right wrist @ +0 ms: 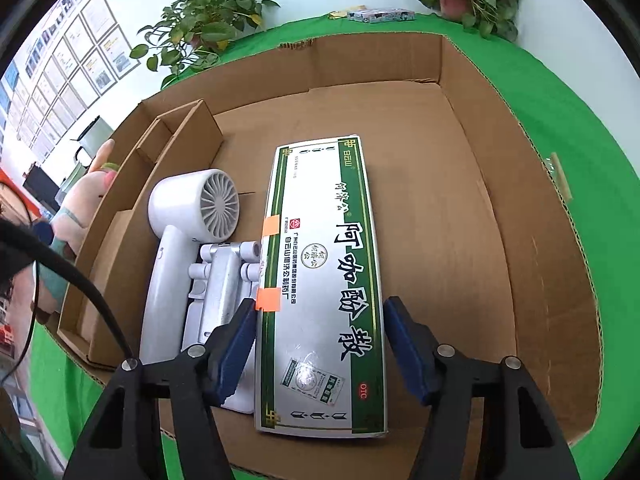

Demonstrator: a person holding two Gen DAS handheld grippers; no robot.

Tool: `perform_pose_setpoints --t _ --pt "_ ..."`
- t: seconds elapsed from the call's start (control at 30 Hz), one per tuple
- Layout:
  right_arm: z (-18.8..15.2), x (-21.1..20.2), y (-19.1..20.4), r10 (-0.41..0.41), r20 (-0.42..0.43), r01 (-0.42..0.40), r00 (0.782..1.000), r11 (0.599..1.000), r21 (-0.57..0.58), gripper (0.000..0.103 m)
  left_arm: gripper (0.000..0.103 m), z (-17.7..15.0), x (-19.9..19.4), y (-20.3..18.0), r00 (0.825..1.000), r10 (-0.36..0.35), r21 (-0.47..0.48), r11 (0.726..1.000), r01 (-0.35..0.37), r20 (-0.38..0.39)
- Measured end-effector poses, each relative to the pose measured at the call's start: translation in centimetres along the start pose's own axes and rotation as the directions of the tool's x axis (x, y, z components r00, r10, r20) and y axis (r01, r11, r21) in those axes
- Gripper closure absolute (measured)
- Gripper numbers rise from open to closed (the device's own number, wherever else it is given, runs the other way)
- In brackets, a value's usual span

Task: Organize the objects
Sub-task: 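Lower the medicine box beside the phone stand and open both tools, then withdraw both tools up from the large box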

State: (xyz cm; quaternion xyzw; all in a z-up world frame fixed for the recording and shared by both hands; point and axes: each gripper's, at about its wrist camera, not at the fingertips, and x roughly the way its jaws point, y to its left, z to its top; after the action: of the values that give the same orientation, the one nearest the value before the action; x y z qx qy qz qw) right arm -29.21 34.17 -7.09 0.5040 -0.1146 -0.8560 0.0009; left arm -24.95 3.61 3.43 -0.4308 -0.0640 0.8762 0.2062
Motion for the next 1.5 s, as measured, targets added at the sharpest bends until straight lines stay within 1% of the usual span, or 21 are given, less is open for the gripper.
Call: perform_pose_setpoints --t 0.13,0.23,0.27,0.3,0.33,0.37,0.4,0.43,0.47,0.53,0.6,0.67,0.73,0.77,0.83,0.9,0.97,1.0,1.23,1.4,1.5 --pt "-0.1 0.3 0.3 -0.012 -0.013 0.012 1.0 1.0 0.011 0.039 0.044 -1.1 -0.6 0.8 0.998 0.043 -0.011 0.999 -0.043 0.045" --pt "-0.4 -0.2 0.3 -0.015 0.005 0.015 1.0 1.0 0.014 0.037 0.044 -2.1 -1.3 1.1 0.985 0.126 0.0 0.992 -0.127 0.115" --pt "-0.5 -0.6 0.3 -0.019 0.021 0.019 1.0 1.0 0.015 0.034 0.044 -2.7 -1.5 1.1 0.977 0.158 0.006 0.987 -0.16 0.145" --pt "-0.8 -1.5 0.5 -0.026 0.059 0.025 0.998 1.0 0.017 0.023 0.044 -3.1 -1.7 1.0 0.969 0.181 0.011 0.983 -0.186 0.169" --pt "-1.1 -2.3 0.6 -0.029 0.095 0.027 0.995 0.999 0.018 0.008 0.044 -3.6 -1.9 0.9 0.956 0.218 0.017 0.974 -0.226 0.196" --pt "-1.7 -3.3 0.8 -0.03 0.143 0.028 0.989 0.999 0.015 0.002 0.042 -4.3 -2.1 0.7 0.939 0.259 0.025 0.962 -0.272 0.228" --pt "-2.4 -4.4 1.1 -0.024 0.194 0.024 0.981 1.0 0.005 0.001 0.039 -4.8 -2.3 0.5 0.924 0.287 0.033 0.952 -0.304 0.253" --pt "-3.2 -5.4 1.5 -0.019 0.238 0.022 0.971 1.0 -0.011 0.0 0.031 -5.5 -2.5 0.3 0.906 0.316 0.038 0.94 -0.339 0.283" --pt "-4.0 -6.1 1.9 -0.024 0.27 0.031 0.963 0.999 -0.025 0.0 0.024 -6.3 -2.8 0.0 0.88 0.348 0.037 0.925 -0.379 0.322" --pt "-6.1 -7.3 2.9 -0.047 0.344 0.071 0.938 0.996 -0.057 0.0 0.023 -7.7 -3.1 -0.3 0.845 0.382 0.033 0.905 -0.424 0.373" --pt "-8.1 -7.9 3.5 -0.082 0.416 0.123 0.906 0.99 -0.072 0.0 0.023 -8.7 -3.2 -0.3 0.831 0.393 0.024 0.899 -0.437 0.394" --pt "-9.0 -8.1 3.5 -0.105 0.449 0.148 0.887 0.987 -0.061 0.0 0.023 -9.2 -3.1 -0.2 0.829 0.393 0.015 0.9 -0.435 0.398" --pt "-9.6 -8.0 3.2 -0.101 0.461 0.137 0.882 0.989 -0.046 0.0 0.023 -9.6 -2.7 0.0 0.82 0.405 0.006 0.895 -0.445 0.404" --pt "-9.8 -8.0 3.3 -0.103 0.479 0.144 0.872 0.988 -0.05 0.0 0.023 -9.7 -2.4 0.1 0.815 0.412 0.001 0.892 -0.452 0.407" --pt "-9.9 -7.8 3.5 -0.098 0.494 0.154 0.864 0.985 -0.074 0.0 0.023 -9.9 -1.8 0.3 0.81 0.414 -0.004 0.892 -0.453 0.415" --pt "-9.9 -7.4 3.7 -0.09 0.504 0.155 0.859 0.984 -0.087 0.0 0.023 -10.0 -1.0 0.5 0.815 0.406 -0.003 0.896 -0.445 0.414" --pt "-9.9 -6.9 4.2 -0.118 0.515 0.189 0.849 0.978 -0.087 0.0 0.022 -9.8 -0.2 0.5 0.827 0.413 0.005 0.894 -0.448 0.381" --pt "-10.0 -6.7 4.5 -0.14 0.526 0.218 0.839 0.972 -0.089 0.0 0.022 -9.7 -0.2 0.5 0.826 0.417 0.004 0.892 -0.453 0.379" --pt "-9.9 -6.5 4.5 -0.143 0.526 0.219 0.838 0.972 -0.083 0.0 0.02 -9.8 0.1 0.3 0.826 0.428 0.005 0.887 -0.462 0.367" --pt "-9.8 -6.4 4.6 -0.142 0.526 0.218 0.838 0.972 -0.085 0.0 0.017 -9.9 0.1 0.7 0.836 0.417 -0.008 0.896 -0.443 0.356" --pt "-9.9 -6.4 4.5 -0.142 0.527 0.218 0.838 0.972 -0.084 0.0 0.017 -10.0 0.1 0.8 0.838 0.415 -0.008 0.897 -0.441 0.355"
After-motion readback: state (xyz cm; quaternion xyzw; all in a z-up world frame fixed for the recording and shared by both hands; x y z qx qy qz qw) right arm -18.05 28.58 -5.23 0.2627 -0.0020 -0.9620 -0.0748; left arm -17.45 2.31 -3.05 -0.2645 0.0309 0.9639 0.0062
